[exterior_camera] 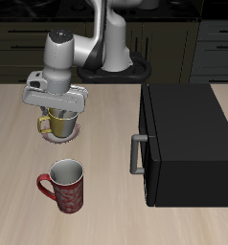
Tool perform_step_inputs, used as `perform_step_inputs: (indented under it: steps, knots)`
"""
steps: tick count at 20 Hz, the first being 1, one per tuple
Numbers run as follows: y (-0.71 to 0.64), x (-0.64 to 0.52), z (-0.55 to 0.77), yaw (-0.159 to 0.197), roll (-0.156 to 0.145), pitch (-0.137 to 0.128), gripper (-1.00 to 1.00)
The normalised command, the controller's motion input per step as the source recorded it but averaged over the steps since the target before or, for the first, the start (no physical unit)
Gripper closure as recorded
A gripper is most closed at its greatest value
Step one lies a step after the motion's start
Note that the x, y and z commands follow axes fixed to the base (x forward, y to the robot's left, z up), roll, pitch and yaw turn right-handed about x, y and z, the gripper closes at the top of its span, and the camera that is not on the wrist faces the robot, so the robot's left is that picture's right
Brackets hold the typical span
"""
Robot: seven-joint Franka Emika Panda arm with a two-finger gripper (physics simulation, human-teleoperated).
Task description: Place the white and yellow mug on the plate
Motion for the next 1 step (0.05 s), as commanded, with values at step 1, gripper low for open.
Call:
perform_step_inputs:
  steps: [1]
  knots:
    - [0.00, 0.03, 0.00, 0.000, 0.000, 0.000, -1.00]
